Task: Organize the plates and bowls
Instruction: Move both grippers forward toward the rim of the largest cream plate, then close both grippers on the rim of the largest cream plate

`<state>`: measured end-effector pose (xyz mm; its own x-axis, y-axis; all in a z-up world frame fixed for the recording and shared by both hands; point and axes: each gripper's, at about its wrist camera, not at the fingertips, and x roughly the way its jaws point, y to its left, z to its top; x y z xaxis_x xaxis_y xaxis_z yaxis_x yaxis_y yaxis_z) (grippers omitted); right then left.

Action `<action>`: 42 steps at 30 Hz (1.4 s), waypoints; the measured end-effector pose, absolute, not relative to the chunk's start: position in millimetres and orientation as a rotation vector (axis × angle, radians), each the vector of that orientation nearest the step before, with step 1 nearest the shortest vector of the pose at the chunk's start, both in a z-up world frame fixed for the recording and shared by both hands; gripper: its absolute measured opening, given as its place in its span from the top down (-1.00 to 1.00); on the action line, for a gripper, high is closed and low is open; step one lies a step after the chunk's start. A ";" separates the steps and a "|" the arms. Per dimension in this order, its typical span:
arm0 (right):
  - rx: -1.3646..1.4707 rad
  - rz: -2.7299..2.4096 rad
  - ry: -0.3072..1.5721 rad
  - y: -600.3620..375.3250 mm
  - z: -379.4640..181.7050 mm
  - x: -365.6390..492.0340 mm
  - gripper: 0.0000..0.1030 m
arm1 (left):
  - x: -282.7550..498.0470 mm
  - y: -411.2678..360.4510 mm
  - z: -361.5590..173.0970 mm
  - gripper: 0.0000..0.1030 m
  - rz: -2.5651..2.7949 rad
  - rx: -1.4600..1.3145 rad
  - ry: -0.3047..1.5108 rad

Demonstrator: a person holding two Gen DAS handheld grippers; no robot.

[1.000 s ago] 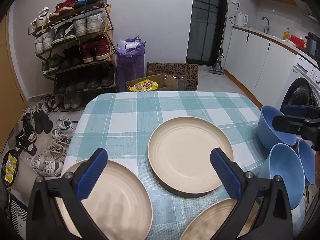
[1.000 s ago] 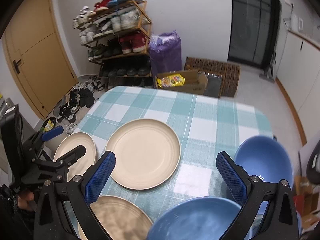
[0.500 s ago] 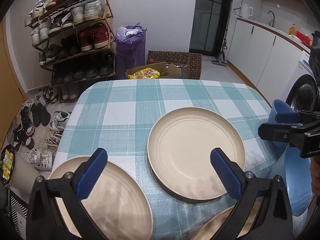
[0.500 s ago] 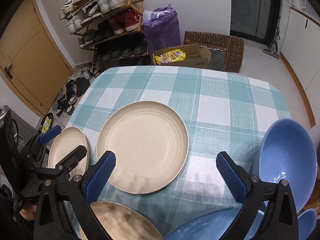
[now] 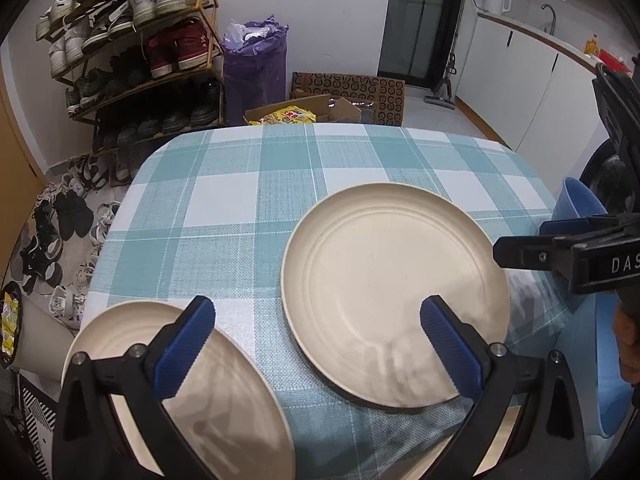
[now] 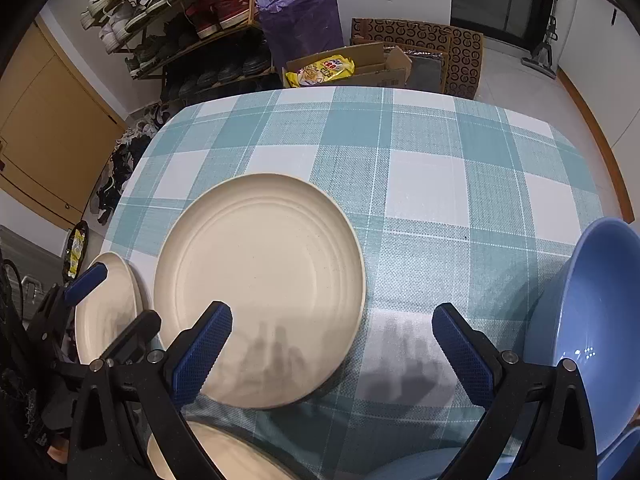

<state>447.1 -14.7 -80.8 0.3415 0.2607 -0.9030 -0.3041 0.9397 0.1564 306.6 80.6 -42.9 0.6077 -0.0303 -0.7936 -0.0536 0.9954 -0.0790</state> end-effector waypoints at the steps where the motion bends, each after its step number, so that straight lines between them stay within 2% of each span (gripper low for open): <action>1: -0.042 0.365 1.170 -14.5 -81.9 448.5 -0.99 | 307.8 80.1 -44.5 -0.98 0.013 -0.097 0.924; 8: -0.027 0.368 1.216 -12.1 -96.1 460.8 -0.88 | 315.5 80.5 -54.4 -0.95 0.009 -0.112 0.953; 10: -0.020 0.381 1.234 -11.5 -99.7 462.5 -0.72 | 318.0 80.6 -57.2 -0.91 0.010 -0.112 0.962; 13: -0.036 0.377 1.256 -9.1 -106.7 464.7 -0.62 | 321.0 80.9 -61.7 -0.82 0.010 -0.116 0.984; 15: -0.033 0.384 1.264 -8.4 -109.5 465.3 -0.55 | 322.0 80.4 -64.1 -0.68 0.004 -0.120 0.992; 18: -0.029 0.397 1.271 -7.5 -111.5 465.3 -0.48 | 323.4 78.7 -66.4 -0.62 -0.001 -0.116 1.003; 22: -0.047 0.407 1.277 -4.5 -112.9 463.5 -0.21 | 325.1 77.9 -68.7 -0.44 -0.004 -0.118 1.018; 24: -0.051 0.413 1.279 -3.2 -113.9 463.0 -0.13 | 325.7 77.5 -70.5 -0.23 -0.007 -0.120 1.027; 25: -0.054 0.412 1.280 -2.7 -114.8 462.7 -0.05 | 326.0 77.4 -72.2 -0.21 -0.009 -0.123 1.034; 30: -0.076 0.399 1.280 -1.9 -117.6 461.3 0.11 | 325.3 76.6 -76.1 0.00 -0.003 -0.115 1.044; 35: -0.098 0.393 1.274 -1.7 -115.4 459.5 0.16 | 325.6 79.9 -77.0 0.16 0.006 -0.117 1.045; 42: -0.122 0.378 1.265 -4.0 -117.8 460.6 0.39 | 324.8 80.0 -77.5 0.28 0.015 -0.103 1.043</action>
<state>460.6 -4.0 -117.8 0.2491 0.2103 -0.9454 -0.3436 0.9318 0.1167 324.8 80.0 -77.5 0.5040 -0.0369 -0.8629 -0.0610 0.9951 -0.0781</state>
